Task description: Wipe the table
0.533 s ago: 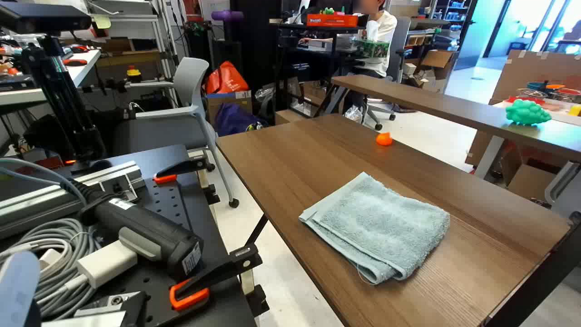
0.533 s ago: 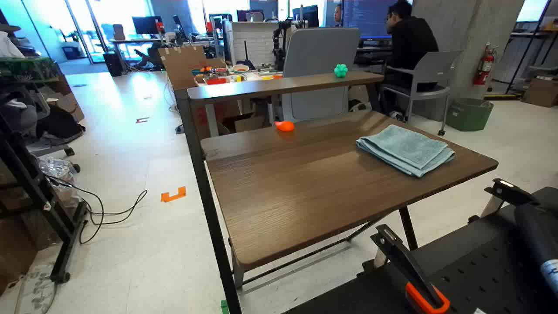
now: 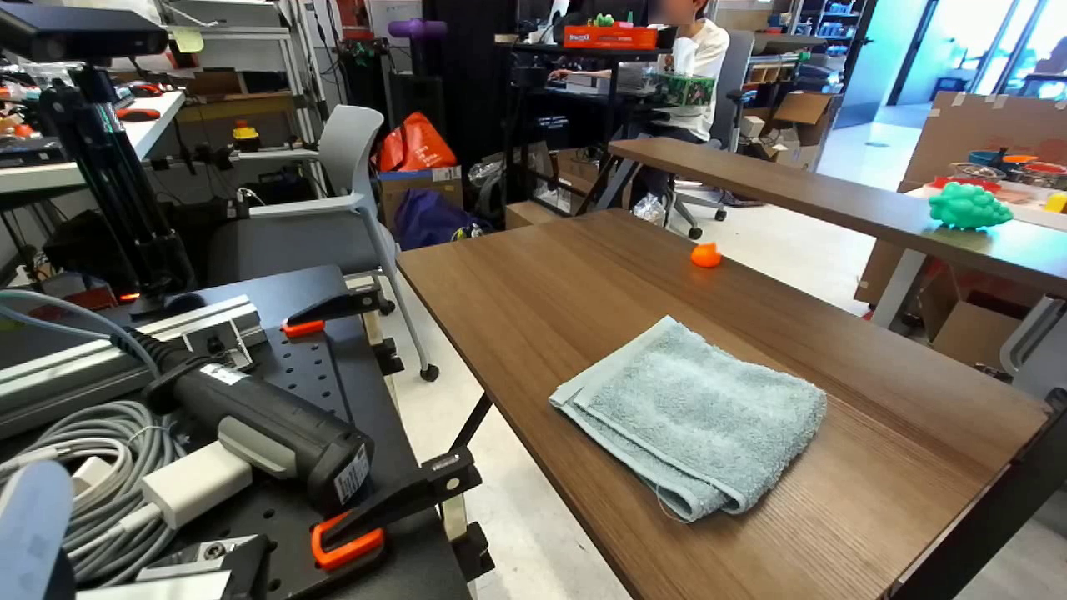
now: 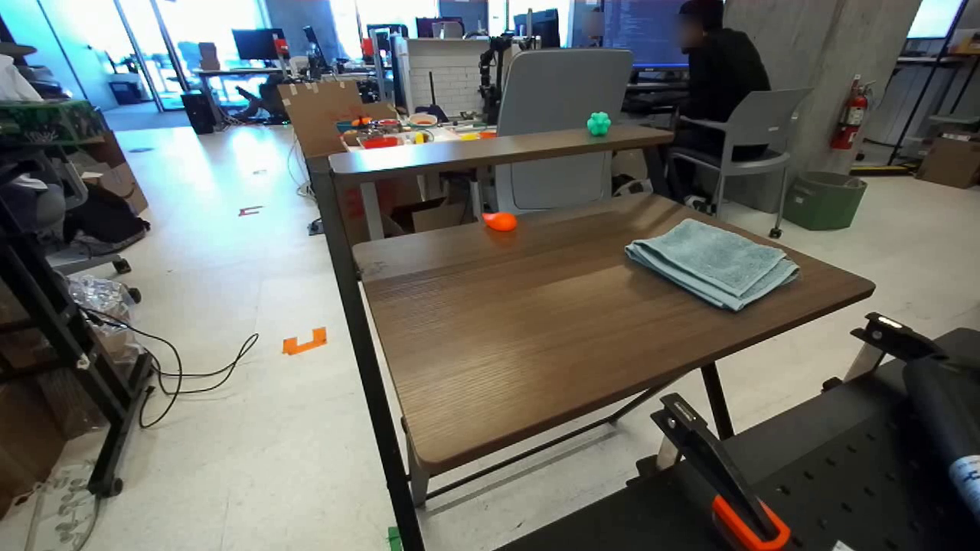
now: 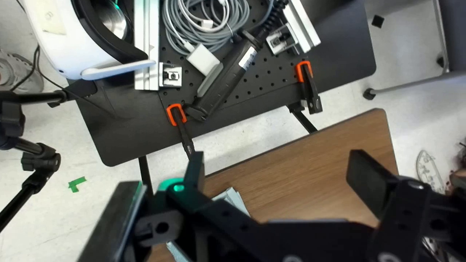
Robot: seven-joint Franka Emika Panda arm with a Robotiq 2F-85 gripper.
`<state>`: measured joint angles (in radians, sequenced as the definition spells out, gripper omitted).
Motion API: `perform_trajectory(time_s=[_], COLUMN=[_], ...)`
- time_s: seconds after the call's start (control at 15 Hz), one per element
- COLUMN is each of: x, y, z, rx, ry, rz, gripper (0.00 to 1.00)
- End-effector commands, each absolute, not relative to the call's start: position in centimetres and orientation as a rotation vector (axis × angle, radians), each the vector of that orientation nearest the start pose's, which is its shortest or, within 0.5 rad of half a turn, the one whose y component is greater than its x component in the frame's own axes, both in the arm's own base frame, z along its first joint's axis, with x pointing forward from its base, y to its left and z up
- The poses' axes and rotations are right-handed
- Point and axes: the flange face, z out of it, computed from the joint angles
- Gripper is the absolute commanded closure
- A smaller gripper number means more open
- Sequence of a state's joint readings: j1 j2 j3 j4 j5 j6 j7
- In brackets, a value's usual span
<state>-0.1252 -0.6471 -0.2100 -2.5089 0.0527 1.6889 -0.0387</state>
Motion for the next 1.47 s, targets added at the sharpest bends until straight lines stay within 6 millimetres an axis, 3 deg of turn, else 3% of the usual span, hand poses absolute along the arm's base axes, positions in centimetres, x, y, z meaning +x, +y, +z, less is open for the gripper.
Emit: perform_trajectory(time_s=[0.0, 0.27, 0.33, 0.4, 0.53, 0.73, 0.93, 1.2, 1.4], x=[37.7, 44.0, 44.6, 42.0, 43.0, 42.9, 44.6, 49.7, 51.5], y=[-14.2, -19.8, -20.6, -18.6, -19.4, -18.9, -18.0, -15.7, -15.1], z=[47.5, 46.1, 45.5, 46.1, 44.8, 45.4, 44.3, 39.5, 34.1], rx=[-2.784, -2.699, -2.694, -2.727, -2.734, -2.737, -2.811, -2.778, -2.778], ry=[0.575, 0.861, 0.921, 0.808, 0.828, 0.813, 0.911, 1.182, 1.338], rz=[0.072, -0.110, 0.003, -0.071, -0.032, -0.047, -0.133, -0.273, -0.201], gripper=[0.00, 0.00, 0.00, 0.00, 0.00, 0.00, 0.00, 0.00, 0.00])
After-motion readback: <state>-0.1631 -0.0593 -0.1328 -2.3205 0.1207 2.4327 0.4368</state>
